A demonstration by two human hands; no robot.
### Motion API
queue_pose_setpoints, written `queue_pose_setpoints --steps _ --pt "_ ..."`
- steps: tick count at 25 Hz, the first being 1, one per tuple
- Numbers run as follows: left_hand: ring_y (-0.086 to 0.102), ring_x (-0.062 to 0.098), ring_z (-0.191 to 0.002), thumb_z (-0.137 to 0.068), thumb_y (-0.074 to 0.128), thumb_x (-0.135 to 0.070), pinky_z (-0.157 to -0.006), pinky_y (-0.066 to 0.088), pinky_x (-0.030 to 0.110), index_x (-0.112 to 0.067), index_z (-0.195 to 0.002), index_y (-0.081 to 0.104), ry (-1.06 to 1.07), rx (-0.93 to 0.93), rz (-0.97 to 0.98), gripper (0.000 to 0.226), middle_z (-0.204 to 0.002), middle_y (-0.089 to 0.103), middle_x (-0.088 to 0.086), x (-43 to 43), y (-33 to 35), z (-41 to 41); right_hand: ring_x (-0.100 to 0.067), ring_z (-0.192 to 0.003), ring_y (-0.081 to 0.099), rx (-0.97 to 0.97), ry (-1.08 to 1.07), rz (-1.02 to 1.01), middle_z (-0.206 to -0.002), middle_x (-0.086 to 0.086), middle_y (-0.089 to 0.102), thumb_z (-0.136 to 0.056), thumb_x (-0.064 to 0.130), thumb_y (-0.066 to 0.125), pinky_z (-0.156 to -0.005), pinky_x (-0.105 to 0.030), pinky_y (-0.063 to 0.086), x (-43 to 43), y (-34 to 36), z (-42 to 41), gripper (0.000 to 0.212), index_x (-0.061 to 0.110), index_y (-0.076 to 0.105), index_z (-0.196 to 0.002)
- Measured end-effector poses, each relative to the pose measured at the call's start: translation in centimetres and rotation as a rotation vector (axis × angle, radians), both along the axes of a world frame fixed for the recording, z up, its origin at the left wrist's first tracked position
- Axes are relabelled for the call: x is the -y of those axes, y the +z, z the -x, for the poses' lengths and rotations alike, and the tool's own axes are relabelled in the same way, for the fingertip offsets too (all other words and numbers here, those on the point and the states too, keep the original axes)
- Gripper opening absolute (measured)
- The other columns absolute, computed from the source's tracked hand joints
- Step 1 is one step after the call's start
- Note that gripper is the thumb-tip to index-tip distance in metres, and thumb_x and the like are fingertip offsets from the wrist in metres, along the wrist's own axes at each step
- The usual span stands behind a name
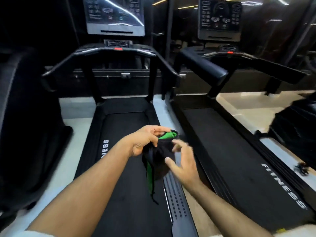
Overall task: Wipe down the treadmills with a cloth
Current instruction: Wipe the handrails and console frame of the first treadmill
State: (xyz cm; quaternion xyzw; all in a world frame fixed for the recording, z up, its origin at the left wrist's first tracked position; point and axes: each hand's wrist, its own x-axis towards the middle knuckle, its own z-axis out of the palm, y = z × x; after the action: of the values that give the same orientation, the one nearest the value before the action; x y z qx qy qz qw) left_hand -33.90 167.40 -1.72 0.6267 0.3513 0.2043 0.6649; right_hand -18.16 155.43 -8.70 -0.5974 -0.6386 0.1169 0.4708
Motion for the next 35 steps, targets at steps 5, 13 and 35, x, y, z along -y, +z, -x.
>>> queue_pose_setpoints --steps 5,13,35 --pt "0.065 0.023 -0.108 -0.060 0.037 0.024 -0.083 0.048 0.029 -0.010 -0.118 0.064 0.027 -0.026 -0.014 0.072 -0.119 0.067 0.016 -0.7 3.0 1.9 -0.011 -0.125 0.050 -0.430 0.299 0.463 -0.139 0.002 0.055 -0.062 0.027 0.091 -0.107 -0.032 0.039 -9.4 2.4 -3.1 0.092 0.018 0.049 -0.144" --pt "0.059 0.018 -0.083 -0.096 0.056 -0.009 -0.074 0.050 0.027 -0.009 -0.098 0.066 0.623 -0.254 -0.222 0.010 -0.090 0.068 0.010 -6.1 -1.1 9.6 -0.008 -0.090 0.063 -0.533 0.657 0.231 -0.092 0.002 0.070 -0.094 0.012 0.070 -0.087 -0.028 0.051 -17.8 6.4 4.5 0.005 0.009 0.068 -0.097" --pt "0.068 0.037 -0.100 -0.087 0.065 -0.051 -0.090 0.054 0.049 -0.004 -0.118 0.066 1.078 0.431 0.569 0.056 -0.111 0.069 0.023 -34.3 19.2 23.6 -0.029 -0.126 0.060 -0.833 1.014 1.265 -0.138 -0.019 0.061 -0.093 0.034 0.070 -0.104 -0.043 0.049 -47.3 24.1 19.7 0.054 0.004 0.060 -0.136"
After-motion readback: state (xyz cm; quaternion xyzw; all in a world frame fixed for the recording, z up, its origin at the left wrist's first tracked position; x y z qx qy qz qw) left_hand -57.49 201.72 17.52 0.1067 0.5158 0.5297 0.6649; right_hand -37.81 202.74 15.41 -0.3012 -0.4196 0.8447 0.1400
